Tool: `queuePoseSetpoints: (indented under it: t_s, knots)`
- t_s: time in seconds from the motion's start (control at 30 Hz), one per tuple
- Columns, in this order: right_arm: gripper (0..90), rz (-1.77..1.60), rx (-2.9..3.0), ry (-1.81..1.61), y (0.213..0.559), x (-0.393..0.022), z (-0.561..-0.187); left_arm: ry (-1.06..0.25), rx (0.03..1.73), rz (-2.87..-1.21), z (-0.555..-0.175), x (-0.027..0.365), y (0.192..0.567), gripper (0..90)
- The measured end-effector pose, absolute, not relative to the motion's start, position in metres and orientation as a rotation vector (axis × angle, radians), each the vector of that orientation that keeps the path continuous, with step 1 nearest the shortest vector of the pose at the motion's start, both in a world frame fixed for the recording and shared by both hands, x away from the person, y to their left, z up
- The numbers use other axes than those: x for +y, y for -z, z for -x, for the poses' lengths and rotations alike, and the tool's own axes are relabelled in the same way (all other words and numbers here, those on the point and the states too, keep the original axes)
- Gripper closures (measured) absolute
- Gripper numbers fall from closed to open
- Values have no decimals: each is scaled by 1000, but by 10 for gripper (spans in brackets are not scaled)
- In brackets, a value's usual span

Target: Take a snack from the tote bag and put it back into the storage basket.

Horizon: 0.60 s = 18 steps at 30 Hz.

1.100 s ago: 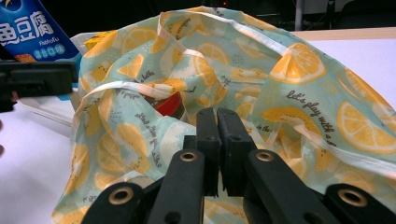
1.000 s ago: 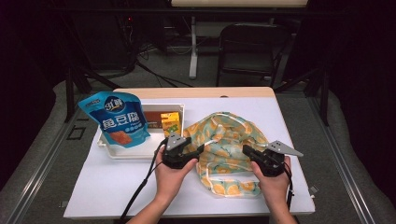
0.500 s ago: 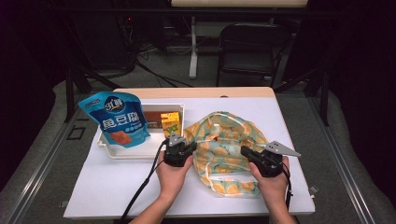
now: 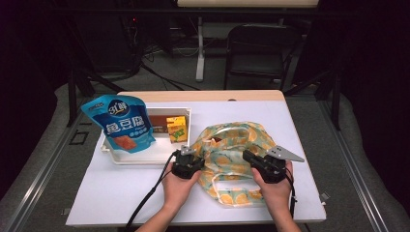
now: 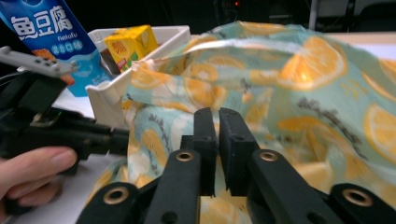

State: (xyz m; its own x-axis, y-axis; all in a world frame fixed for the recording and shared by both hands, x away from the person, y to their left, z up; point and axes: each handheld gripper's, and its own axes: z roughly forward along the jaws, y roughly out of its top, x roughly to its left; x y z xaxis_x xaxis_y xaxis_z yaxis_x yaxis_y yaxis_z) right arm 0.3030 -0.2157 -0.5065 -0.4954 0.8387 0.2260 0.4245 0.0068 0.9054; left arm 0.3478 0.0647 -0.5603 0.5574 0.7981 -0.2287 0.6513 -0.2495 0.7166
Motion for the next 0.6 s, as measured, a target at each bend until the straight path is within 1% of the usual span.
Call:
queuePoseSetpoints:
  t_s: [0.07, 0.17, 0.27, 0.43, 0.47, 0.5, 0.6]
  knots:
    - [785, -1279, 1913, -1495, 502, -209, -306, -248, 1143, -1973, -344, 68, 556, 818]
    - [700, -1249, 1935, -1502, 499, -198, -308, -262, 1122, -1934, -340, 78, 546, 748]
    - [542, -1223, 1944, -1451, 501, -186, -311, -281, 1083, -1897, -334, 85, 531, 673]
    - [352, -1212, 1983, -1416, 501, -177, -315, -331, 1033, -1815, -330, 87, 511, 574]
    - [333, -1222, 2005, -1389, 504, -176, -318, -354, 1024, -1800, -330, 84, 508, 554]
    - [332, -1231, 2009, -1370, 507, -174, -320, -378, 1012, -1802, -331, 81, 505, 531]
    - [352, -1247, 2028, -1335, 514, -172, -324, -379, 992, -1835, -338, 68, 503, 449]
